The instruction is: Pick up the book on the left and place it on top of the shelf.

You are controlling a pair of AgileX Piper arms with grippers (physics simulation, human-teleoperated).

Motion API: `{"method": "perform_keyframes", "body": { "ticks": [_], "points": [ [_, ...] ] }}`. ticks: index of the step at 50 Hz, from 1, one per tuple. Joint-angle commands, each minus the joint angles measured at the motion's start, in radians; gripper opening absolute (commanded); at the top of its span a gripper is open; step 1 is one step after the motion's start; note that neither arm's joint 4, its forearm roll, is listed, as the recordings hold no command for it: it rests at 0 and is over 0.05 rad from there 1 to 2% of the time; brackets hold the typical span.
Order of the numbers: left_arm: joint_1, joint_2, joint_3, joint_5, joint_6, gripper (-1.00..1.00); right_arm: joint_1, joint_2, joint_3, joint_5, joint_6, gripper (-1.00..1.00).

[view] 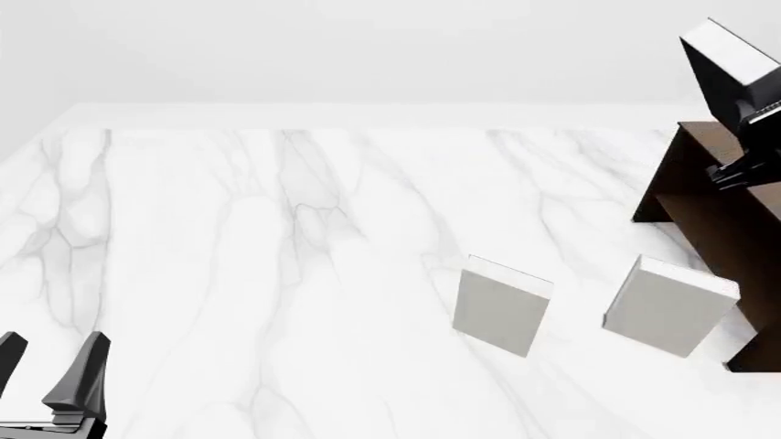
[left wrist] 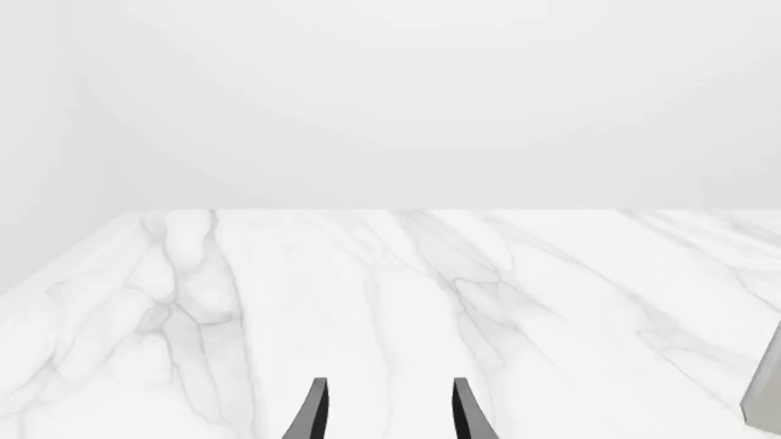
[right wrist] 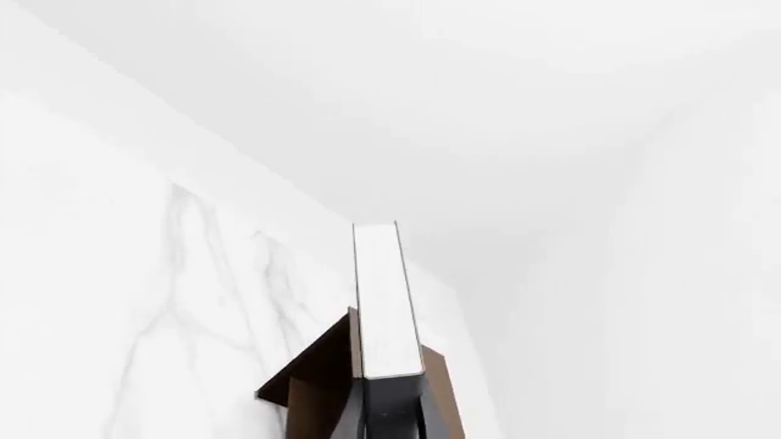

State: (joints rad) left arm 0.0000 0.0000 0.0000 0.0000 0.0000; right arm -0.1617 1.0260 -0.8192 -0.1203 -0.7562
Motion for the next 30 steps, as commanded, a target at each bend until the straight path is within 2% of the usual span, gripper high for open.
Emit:
{"method": "perform_keyframes", "body": {
  "ticks": [1, 5, 6, 20, 30],
  "points": [
    [0.000, 0.000, 0.000, 0.000, 0.000, 1.00, -0.026, 0.008, -0.016, -0.019, -0.020, -1.00],
    [0.000, 0.000, 0.000, 0.000, 0.000, 1.00, -0.036, 0.020, -0.008, -0.037, -0.035, -1.00],
    [0.000, 0.000, 0.000, 0.000, 0.000, 1.00, -0.046, 0.026, 0.001, -0.058, -0.064, -1.00],
    [0.000, 0.000, 0.000, 0.000, 0.000, 1.00, -0.088, 0.079, -0.032, -0.079, -0.070, -1.00],
    [0.000, 0.000, 0.000, 0.000, 0.000, 1.00, -0.101, 0.116, -0.052, -0.099, -0.100, -1.00]
  ]
}}
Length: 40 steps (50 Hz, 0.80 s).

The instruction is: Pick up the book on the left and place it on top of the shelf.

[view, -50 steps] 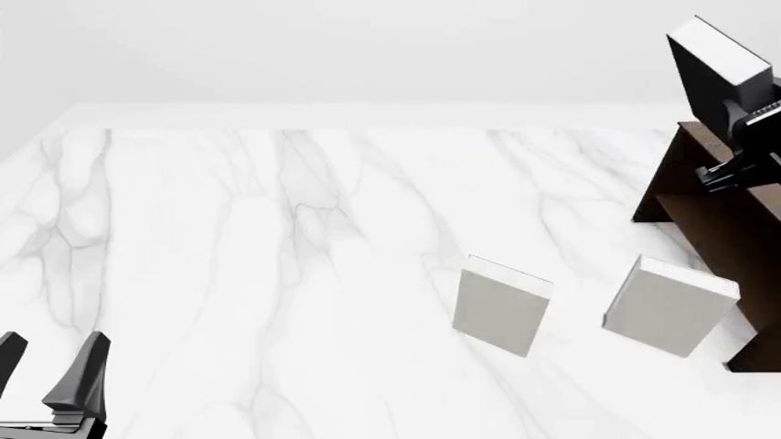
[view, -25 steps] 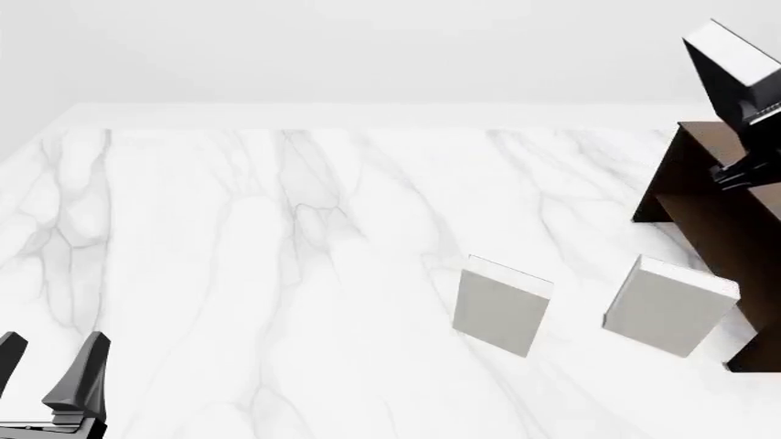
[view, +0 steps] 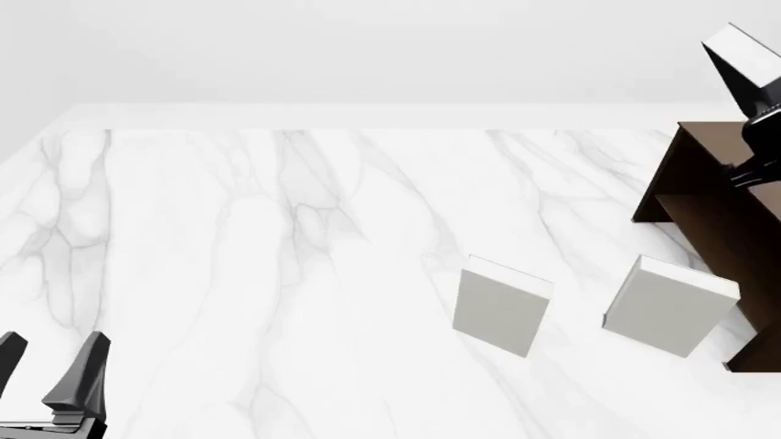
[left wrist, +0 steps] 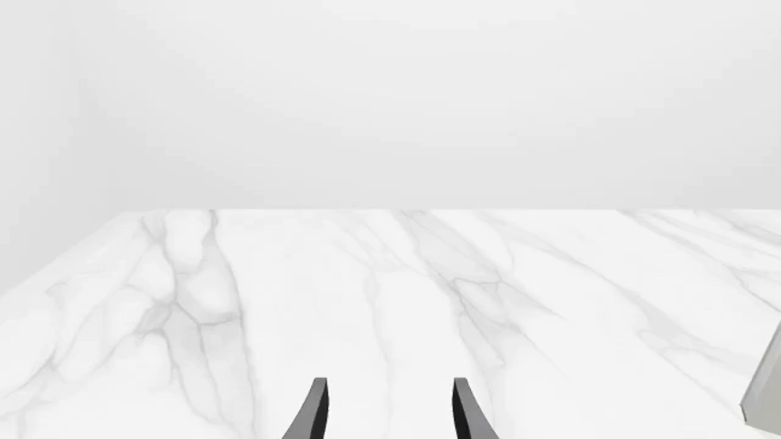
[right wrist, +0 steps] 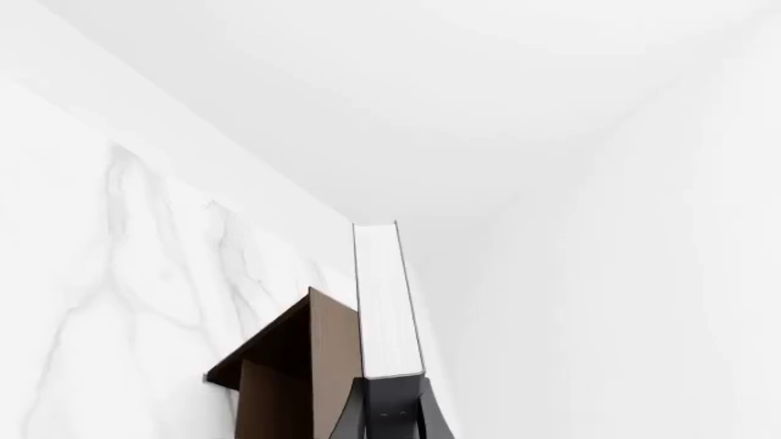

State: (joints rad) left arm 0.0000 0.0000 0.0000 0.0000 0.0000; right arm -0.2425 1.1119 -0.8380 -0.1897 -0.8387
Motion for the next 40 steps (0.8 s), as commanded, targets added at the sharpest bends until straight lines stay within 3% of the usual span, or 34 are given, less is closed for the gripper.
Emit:
{"method": "perform_keyframes", "body": {
  "ticks": [1, 40],
  "points": [
    [0.000, 0.000, 0.000, 0.000, 0.000, 1.00, -0.021, 0.033, -0.036, -0.031, -0.020, -1.00],
    [0.000, 0.000, 0.000, 0.000, 0.000, 1.00, -0.132, 0.054, -0.046, -0.044, -0.090, -1.00]
  ]
}}
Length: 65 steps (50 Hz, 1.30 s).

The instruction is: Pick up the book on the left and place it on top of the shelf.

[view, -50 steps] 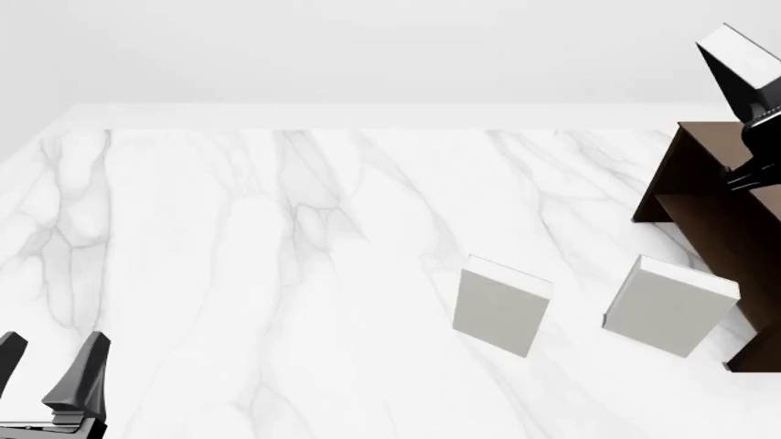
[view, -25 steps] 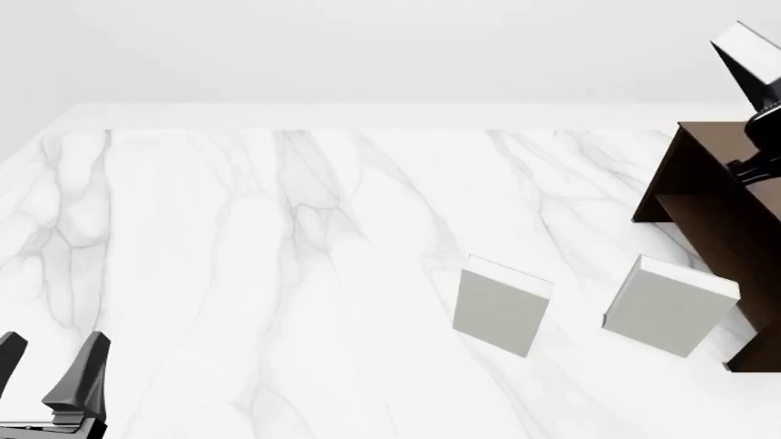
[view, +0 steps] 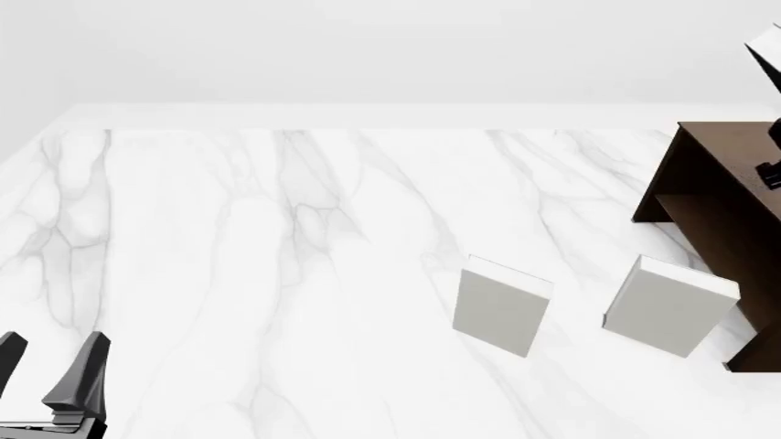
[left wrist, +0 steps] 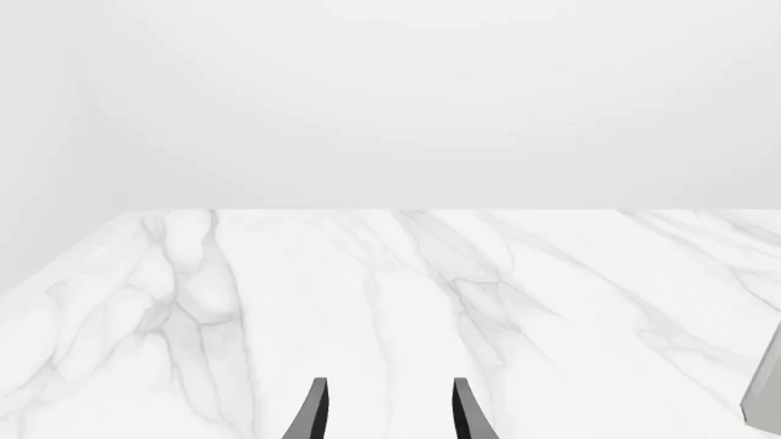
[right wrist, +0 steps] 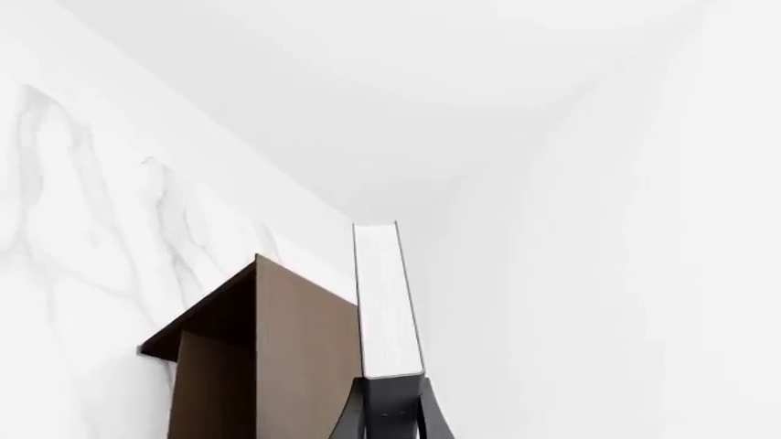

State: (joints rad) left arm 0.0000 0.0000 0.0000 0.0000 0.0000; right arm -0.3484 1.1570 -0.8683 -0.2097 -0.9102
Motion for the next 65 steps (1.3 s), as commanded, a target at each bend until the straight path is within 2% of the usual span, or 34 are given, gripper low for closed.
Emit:
{"method": "perform_keyframes", "body": {
  "ticks": [1, 8, 20, 65],
  "points": [
    [0.000, 0.000, 0.000, 0.000, 0.000, 1.00, -0.027, 0.009, -0.017, -0.023, -0.020, -1.00],
    [0.000, 0.000, 0.000, 0.000, 0.000, 1.00, -0.045, 0.030, -0.042, -0.021, -0.046, -1.00],
    [0.000, 0.000, 0.000, 0.000, 0.000, 1.00, -0.070, 0.081, -0.067, -0.037, -0.060, -1.00],
    [0.000, 0.000, 0.000, 0.000, 0.000, 1.00, -0.144, 0.184, -0.109, -0.090, -0.049, -1.00]
  ]
}}
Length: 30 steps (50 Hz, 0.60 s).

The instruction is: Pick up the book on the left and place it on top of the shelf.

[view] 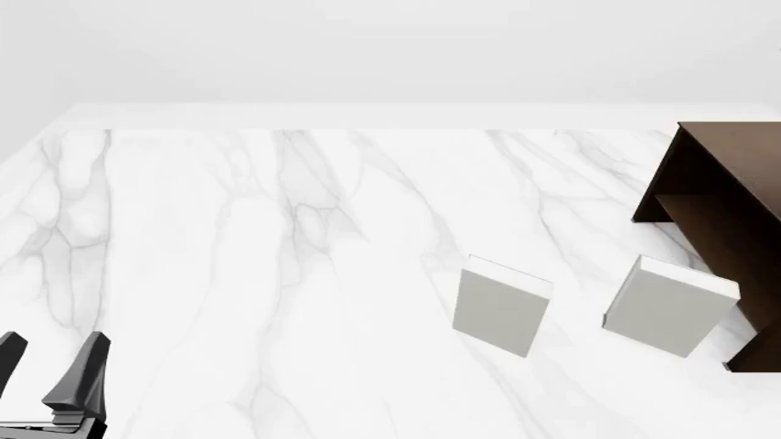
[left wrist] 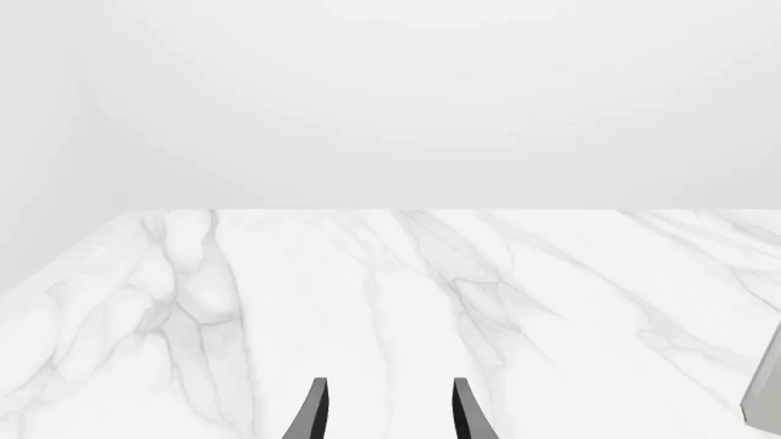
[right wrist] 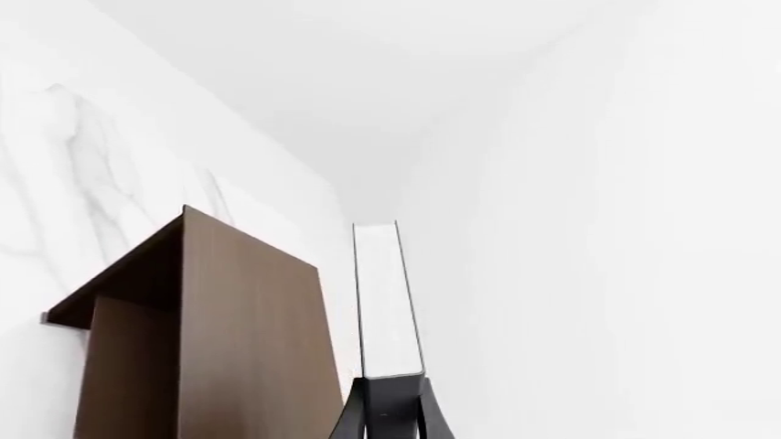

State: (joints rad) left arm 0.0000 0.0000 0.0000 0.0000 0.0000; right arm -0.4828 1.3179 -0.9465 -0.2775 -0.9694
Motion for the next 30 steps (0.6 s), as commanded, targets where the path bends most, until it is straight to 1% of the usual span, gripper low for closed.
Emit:
{"method": "perform_keyframes", "body": {
  "ticks": [1, 30],
  "points": [
    [0.000, 0.000, 0.000, 0.000, 0.000, 1.00, -0.011, 0.029, -0.034, -0.025, 0.010, -1.00],
    [0.000, 0.000, 0.000, 0.000, 0.000, 1.00, -0.014, 0.143, -0.107, -0.066, 0.004, -1.00]
  ]
}}
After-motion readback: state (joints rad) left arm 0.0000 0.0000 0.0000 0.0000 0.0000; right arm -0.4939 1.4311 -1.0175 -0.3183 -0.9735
